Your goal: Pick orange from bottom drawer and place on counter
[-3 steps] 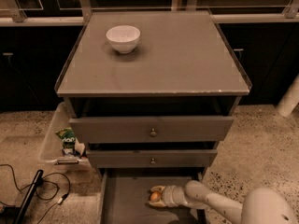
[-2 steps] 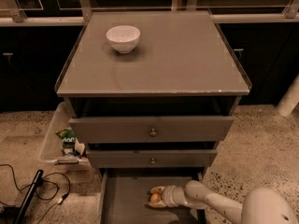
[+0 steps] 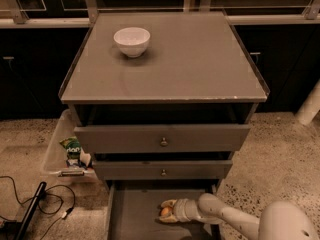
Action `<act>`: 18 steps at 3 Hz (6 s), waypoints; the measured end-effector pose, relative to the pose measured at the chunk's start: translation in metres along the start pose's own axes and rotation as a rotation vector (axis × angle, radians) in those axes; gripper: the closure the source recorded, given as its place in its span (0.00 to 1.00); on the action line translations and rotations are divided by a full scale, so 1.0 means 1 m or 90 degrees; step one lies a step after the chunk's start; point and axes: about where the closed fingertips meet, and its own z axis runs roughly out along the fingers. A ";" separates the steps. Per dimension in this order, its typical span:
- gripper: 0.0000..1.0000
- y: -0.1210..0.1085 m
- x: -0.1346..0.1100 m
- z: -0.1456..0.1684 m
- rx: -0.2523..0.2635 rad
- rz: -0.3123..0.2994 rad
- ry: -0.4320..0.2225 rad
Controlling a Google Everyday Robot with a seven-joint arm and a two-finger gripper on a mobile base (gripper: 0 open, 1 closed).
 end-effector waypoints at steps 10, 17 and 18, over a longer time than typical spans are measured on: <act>0.16 0.019 0.059 -0.009 -0.006 0.042 0.048; 0.65 0.003 0.035 0.000 -0.008 0.013 0.049; 0.88 0.003 0.035 0.000 -0.008 0.013 0.049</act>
Offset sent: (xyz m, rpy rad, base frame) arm 0.0000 0.0000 0.0000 0.0000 0.0000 0.0000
